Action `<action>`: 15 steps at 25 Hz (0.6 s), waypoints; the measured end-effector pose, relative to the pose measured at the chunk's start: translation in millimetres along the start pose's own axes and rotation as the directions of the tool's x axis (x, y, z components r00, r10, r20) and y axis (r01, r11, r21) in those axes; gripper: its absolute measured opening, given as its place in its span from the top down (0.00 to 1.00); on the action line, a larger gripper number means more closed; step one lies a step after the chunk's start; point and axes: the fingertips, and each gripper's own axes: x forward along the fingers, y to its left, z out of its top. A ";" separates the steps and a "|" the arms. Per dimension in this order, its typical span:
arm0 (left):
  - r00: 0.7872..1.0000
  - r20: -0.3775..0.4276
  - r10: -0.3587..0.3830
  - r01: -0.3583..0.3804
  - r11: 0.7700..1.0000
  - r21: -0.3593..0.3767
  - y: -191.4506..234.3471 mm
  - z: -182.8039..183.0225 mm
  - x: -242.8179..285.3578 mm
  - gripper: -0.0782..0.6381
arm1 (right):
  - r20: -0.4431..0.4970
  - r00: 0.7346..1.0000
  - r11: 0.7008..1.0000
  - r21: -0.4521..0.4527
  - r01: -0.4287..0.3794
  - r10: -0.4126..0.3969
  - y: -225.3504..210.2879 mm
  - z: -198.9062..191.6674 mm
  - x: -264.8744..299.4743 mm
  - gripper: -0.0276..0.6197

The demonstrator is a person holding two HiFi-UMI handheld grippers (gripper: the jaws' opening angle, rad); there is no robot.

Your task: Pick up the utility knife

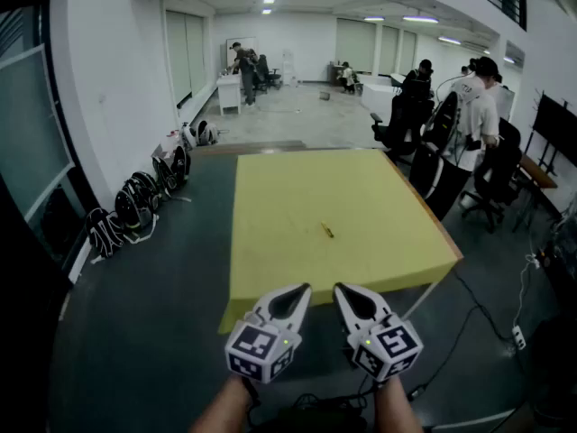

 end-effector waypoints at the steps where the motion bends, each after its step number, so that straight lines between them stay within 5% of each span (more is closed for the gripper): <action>1: 1.000 -0.002 -0.001 0.001 1.000 -0.008 -1.2 1.4 0.0 0.88 | 0.004 1.000 1.000 0.006 0.002 -0.002 -1.0 1.0 -0.2 0.95; 15: 1.000 -0.006 -0.015 0.015 1.000 -0.001 -3.6 3.0 3.9 0.88 | -0.011 1.000 1.000 -0.005 0.012 -0.012 -4.0 2.0 -0.2 0.95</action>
